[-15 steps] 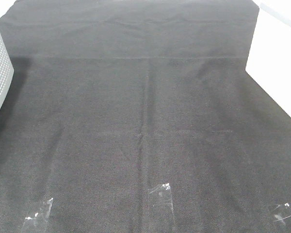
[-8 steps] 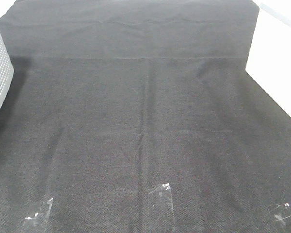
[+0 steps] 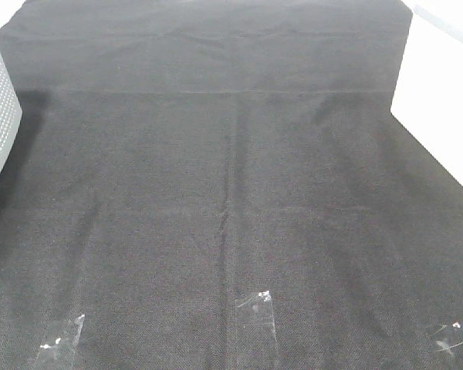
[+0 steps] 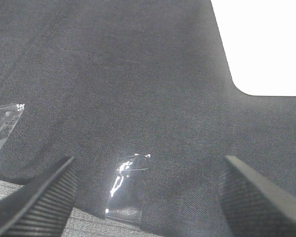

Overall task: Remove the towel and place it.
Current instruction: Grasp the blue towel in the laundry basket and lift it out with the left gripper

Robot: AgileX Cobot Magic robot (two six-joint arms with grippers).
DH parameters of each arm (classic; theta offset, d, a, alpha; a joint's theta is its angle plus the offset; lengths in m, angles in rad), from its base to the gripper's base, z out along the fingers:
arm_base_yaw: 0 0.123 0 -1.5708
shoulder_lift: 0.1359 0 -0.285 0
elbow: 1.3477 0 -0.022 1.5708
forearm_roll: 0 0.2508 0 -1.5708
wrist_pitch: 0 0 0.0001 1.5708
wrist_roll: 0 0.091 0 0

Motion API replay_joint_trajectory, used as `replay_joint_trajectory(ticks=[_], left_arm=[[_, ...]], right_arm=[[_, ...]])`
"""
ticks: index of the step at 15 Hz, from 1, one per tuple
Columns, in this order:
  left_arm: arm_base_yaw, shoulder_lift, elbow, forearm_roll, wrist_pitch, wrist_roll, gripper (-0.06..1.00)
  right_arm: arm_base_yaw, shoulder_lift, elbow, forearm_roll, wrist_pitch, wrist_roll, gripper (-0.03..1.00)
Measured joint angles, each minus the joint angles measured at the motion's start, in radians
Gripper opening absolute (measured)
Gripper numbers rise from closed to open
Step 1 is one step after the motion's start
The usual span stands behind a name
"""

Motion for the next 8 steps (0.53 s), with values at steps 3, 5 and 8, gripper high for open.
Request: replay_joint_trajectory(ticks=[3, 5, 8], left_arm=[[-0.017, -0.106, 0.000, 0.029, 0.001, -0.054, 0.00], [-0.021, -0.194, 0.000, 0.030, 0.002, -0.099, 0.00], [-0.022, -0.324, 0.000, 0.030, 0.004, -0.124, 0.00]], right_arm=[[0.000, 0.000, 0.000, 0.000, 0.000, 0.000, 0.76], [0.000, 0.000, 0.000, 0.000, 0.000, 0.000, 0.76], [0.000, 0.000, 0.000, 0.000, 0.000, 0.000, 0.76]])
